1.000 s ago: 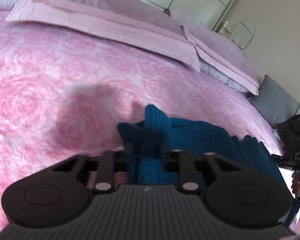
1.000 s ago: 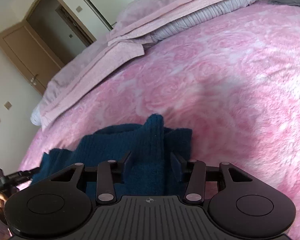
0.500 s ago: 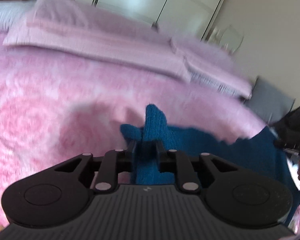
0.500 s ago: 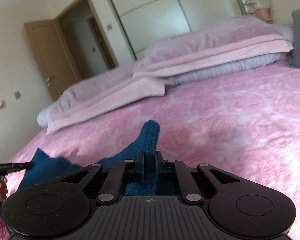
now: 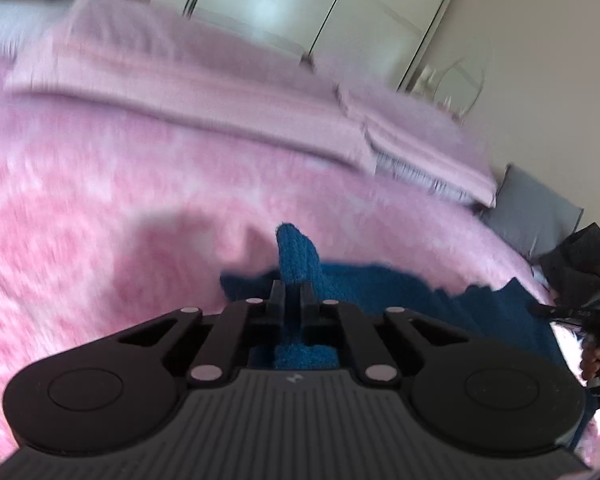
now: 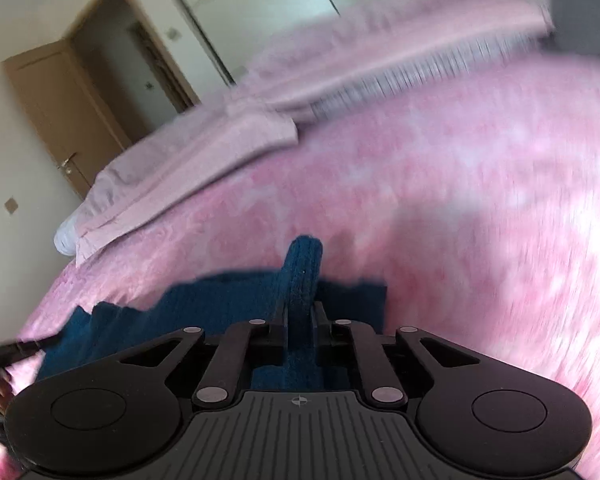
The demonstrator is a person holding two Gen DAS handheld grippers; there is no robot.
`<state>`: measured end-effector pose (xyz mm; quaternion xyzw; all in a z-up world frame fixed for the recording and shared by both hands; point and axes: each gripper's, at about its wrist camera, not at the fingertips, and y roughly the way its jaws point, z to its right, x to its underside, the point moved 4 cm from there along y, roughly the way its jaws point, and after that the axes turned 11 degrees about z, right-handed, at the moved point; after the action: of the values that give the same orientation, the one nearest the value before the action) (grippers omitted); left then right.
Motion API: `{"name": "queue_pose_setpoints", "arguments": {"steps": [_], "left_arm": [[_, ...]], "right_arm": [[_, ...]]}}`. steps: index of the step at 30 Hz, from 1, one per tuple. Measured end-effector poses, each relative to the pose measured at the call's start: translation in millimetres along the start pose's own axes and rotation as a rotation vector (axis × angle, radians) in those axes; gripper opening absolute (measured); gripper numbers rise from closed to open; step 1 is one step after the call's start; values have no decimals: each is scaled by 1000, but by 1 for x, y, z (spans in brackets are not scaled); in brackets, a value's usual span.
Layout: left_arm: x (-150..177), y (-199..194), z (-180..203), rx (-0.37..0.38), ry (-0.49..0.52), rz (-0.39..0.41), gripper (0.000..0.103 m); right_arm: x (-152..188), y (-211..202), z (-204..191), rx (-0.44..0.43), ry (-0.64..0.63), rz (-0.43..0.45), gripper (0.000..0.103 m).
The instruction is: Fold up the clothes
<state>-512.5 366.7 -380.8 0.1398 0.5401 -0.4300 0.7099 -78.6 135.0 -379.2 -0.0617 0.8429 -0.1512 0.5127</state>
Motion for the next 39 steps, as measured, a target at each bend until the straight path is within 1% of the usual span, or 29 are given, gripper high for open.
{"name": "queue_pose_setpoints", "arguments": {"steps": [2, 4, 6, 8, 10, 11, 12, 13, 14, 15, 16, 17, 18, 19, 21, 23, 25, 26, 27, 30, 31, 32, 33, 35, 37, 38, 39], "left_arm": [[-5, -12, 4, 7, 6, 69, 4], [-7, -16, 4, -9, 7, 108, 4], [-6, -10, 2, -44, 9, 111, 4], [-2, 0, -2, -63, -13, 106, 4], [3, 12, -4, -77, -27, 72, 4], [8, 19, -8, -103, -18, 19, 5], [14, 26, -10, -129, -4, -32, 6], [20, 29, -11, -154, 20, -75, 10], [23, 30, -10, -178, 43, -100, 15], [21, 26, -8, -199, 61, -90, 16], [18, 20, -5, -225, 80, -78, 16], [13, 12, -1, -259, 100, -58, 16], [10, 4, 4, -281, 118, -43, 16], [7, -4, 13, -282, 130, -35, 16], [3, -18, 31, -269, 152, -26, 16], [12, -22, 62, -176, 163, -59, 16], [31, -17, 98, -71, 197, -109, 16], [42, -13, 116, -18, 220, -135, 17], [52, -10, 129, 15, 248, -154, 17], [77, -4, 140, 3, 368, -172, 15], [85, -2, 143, -1, 408, -177, 15], [91, -2, 142, -12, 435, -179, 15], [90, -7, 130, -39, 428, -173, 15], [85, -19, 102, -65, 373, -153, 3], [81, -32, 75, -73, 310, -135, 4], [80, -38, 69, -67, 275, -131, 4], [80, -43, 66, -68, 266, -126, 4]], "right_arm": [[-11, -11, -9, -7, -54, 62, 8], [-21, -19, -17, -11, -97, 114, 8], [-25, -19, -21, 1, -130, 134, 7], [-23, -9, -20, 41, -154, 125, 7], [-16, 6, -14, 75, -136, 96, 7], [-10, 16, -10, 93, -126, 51, 8], [-1, 27, -4, 119, -115, -26, 8], [9, 37, 1, 143, -107, -95, 8], [17, 42, 4, 157, -104, -129, 9], [18, 40, 4, 160, -102, -118, 10], [16, 35, 2, 174, -106, -103, 16], [13, 29, -1, 201, -117, -90, 34], [8, 20, -5, 238, -135, -60, 42], [5, 10, -12, 262, -161, -31, 45], [4, -9, -33, 252, -232, 7, 45], [18, -15, -64, 175, -285, -27, 45], [32, -22, -95, 97, -338, -61, 45], [41, -23, -108, 70, -368, -76, 45], [52, -20, -117, 61, -403, -87, 45], [87, -11, -143, 34, -507, -122, 45], [95, -10, -146, 35, -531, -126, 45], [98, -14, -139, 50, -537, -116, 45], [99, -18, -129, 61, -522, -111, 45], [94, -32, -101, 85, -444, -114, 45], [92, -46, -80, 74, -415, -104, 45], [91, -51, -75, 74, -413, -101, 40], [91, -54, -72, 91, -434, -99, 39]]}}
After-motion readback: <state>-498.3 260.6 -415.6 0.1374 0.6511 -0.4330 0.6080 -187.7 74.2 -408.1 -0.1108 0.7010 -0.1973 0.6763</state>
